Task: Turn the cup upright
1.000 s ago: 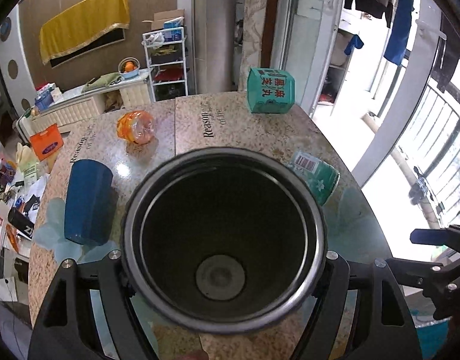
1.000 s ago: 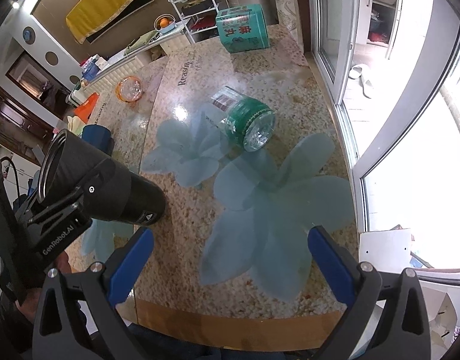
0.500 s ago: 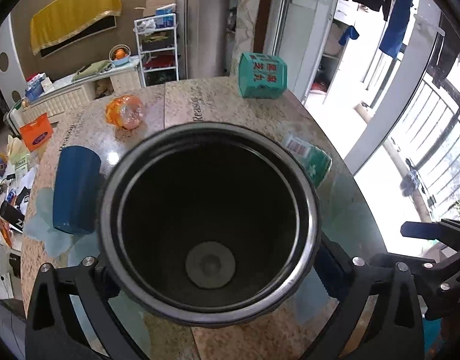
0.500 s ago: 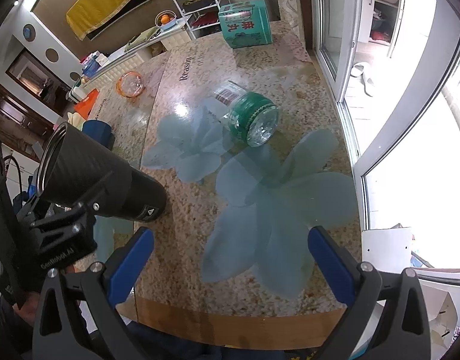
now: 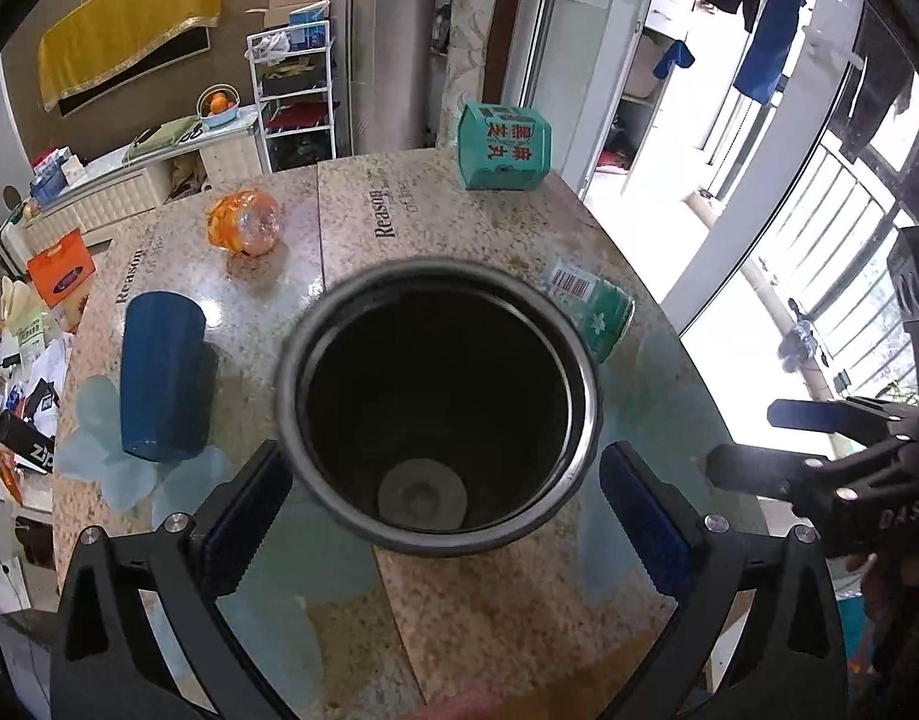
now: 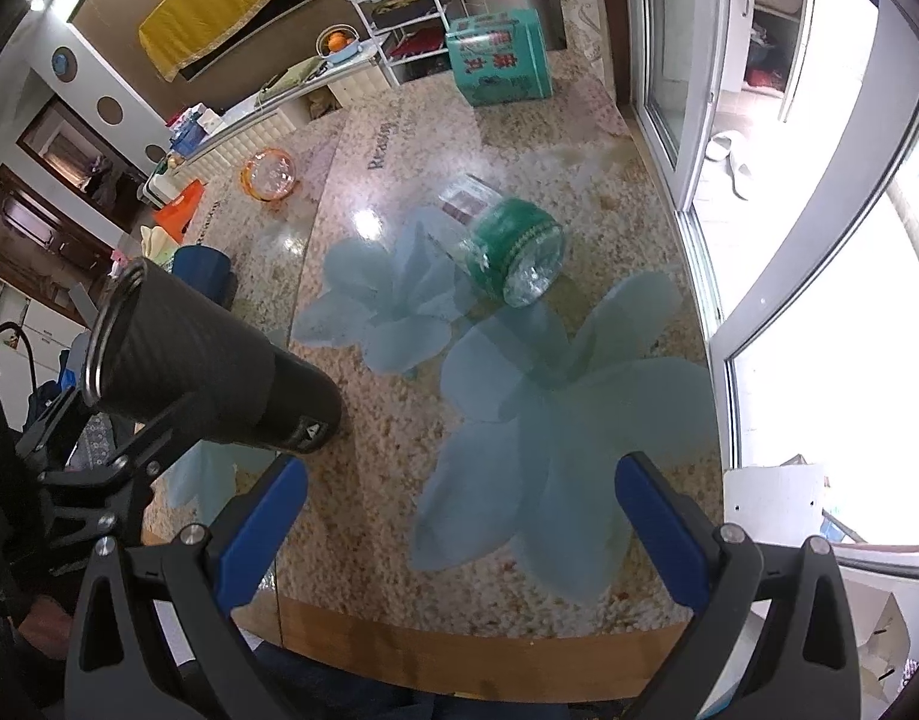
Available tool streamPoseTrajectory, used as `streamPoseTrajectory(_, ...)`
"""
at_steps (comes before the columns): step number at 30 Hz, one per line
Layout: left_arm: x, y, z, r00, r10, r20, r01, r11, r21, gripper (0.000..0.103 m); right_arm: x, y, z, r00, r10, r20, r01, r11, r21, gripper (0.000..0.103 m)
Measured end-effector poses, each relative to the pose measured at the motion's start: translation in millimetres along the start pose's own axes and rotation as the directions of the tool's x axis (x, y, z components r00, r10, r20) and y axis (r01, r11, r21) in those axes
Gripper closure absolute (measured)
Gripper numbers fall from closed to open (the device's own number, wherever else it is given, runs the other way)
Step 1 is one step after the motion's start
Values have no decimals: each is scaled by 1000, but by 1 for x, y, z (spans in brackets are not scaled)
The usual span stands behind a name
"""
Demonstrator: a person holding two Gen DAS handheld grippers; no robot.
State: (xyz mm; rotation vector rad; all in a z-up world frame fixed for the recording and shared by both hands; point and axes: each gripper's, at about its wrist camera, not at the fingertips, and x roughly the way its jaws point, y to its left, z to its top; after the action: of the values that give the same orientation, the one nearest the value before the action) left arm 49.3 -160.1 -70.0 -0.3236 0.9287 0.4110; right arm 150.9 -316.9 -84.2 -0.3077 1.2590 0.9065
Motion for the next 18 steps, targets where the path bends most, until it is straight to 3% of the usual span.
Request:
streamPoseTrajectory(6,-19,11,6,999,-32,16,31,999,26,0,-9,16,9,999,0,43,1,1000,-11,0)
streamPoseTrajectory(11,-35,23,13,995,-102,0,102,992,69,0,-20,38,15,996,-50,72,53,998,-42,0)
streamPoseTrajectory(15,-47,37,20,980,-199,-22,200,977,76,0,-30,53,17,985,-131,108,136,990,-41,0)
streamPoseTrajectory(18,-57,46,23,960,-278,-42,281,955,98,0,-41,66,14,981,-151,119,153,988,-7,0)
